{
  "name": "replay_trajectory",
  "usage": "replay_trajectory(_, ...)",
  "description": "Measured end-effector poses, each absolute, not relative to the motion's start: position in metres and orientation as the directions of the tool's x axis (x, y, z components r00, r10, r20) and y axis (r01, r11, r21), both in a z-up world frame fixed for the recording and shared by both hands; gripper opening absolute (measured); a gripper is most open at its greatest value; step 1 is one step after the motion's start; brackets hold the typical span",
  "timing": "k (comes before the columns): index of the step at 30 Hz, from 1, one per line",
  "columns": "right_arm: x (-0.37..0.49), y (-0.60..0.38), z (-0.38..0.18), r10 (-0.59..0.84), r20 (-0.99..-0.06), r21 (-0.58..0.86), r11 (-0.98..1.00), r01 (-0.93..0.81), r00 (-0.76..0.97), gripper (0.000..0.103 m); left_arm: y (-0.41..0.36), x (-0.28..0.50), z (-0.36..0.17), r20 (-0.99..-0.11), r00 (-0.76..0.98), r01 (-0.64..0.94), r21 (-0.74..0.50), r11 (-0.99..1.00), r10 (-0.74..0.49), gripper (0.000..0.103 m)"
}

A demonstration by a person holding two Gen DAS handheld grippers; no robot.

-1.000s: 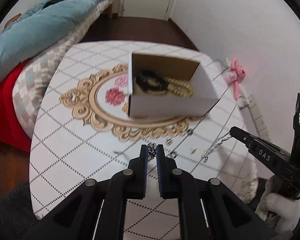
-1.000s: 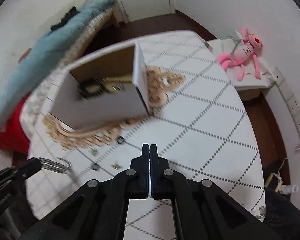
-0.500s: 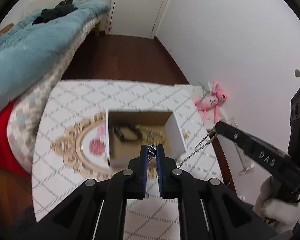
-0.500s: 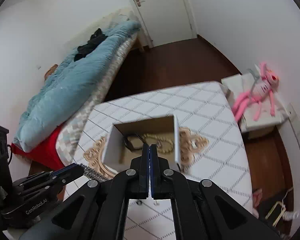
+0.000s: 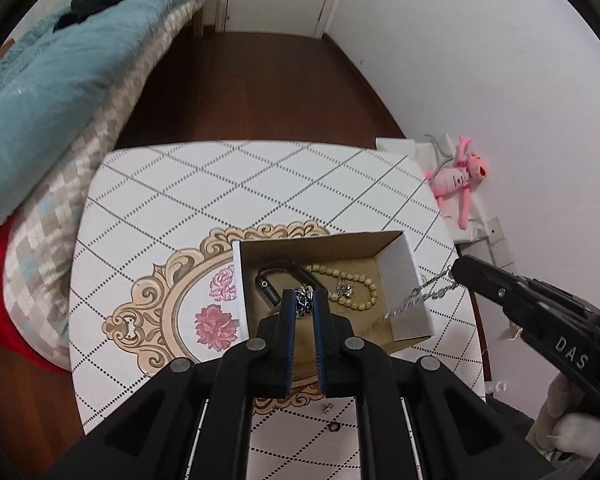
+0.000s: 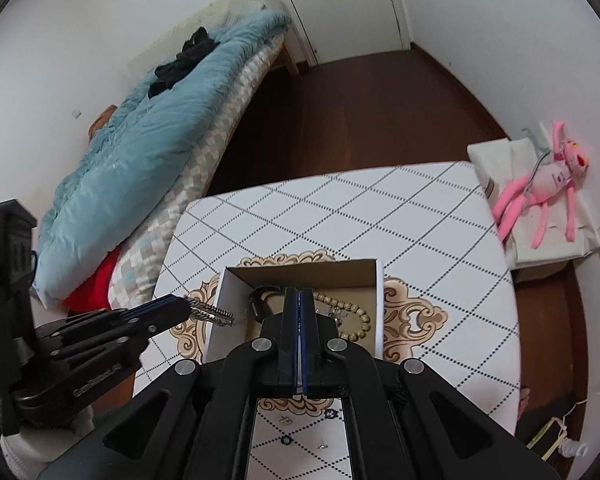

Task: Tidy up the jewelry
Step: 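Lower both chains into the white box and open both tools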

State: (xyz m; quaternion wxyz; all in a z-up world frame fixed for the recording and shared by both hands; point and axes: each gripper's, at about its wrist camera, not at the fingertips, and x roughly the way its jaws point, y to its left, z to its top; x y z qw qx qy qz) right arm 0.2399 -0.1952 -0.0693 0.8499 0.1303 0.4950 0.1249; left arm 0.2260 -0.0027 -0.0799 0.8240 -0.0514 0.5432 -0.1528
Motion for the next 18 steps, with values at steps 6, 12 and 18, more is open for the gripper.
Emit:
replay_trajectory(6,0.250,-0.183,-0.087,0.361,-0.840,0.350,0.931,-0.103,0.405,0.001,0.004,0.239,-0.092,-0.922,0.284,0.117,-0.239,0.964,-0.264,0.009)
replay_trajectory(12,0.268,-0.171,-0.115,0.330,-0.904,0.315,0.944,-0.099,0.272,0.002,0.007,0.241,-0.092,-0.937,0.315,0.085,-0.129,0.988,-0.149,0.062)
replay_trajectory(18,0.265,-0.180,-0.120,0.254,-0.922,0.244,0.967,-0.070,0.293,0.033,0.015,0.236,-0.091,-0.931,0.357,0.057,-0.059,0.997,-0.076,0.071)
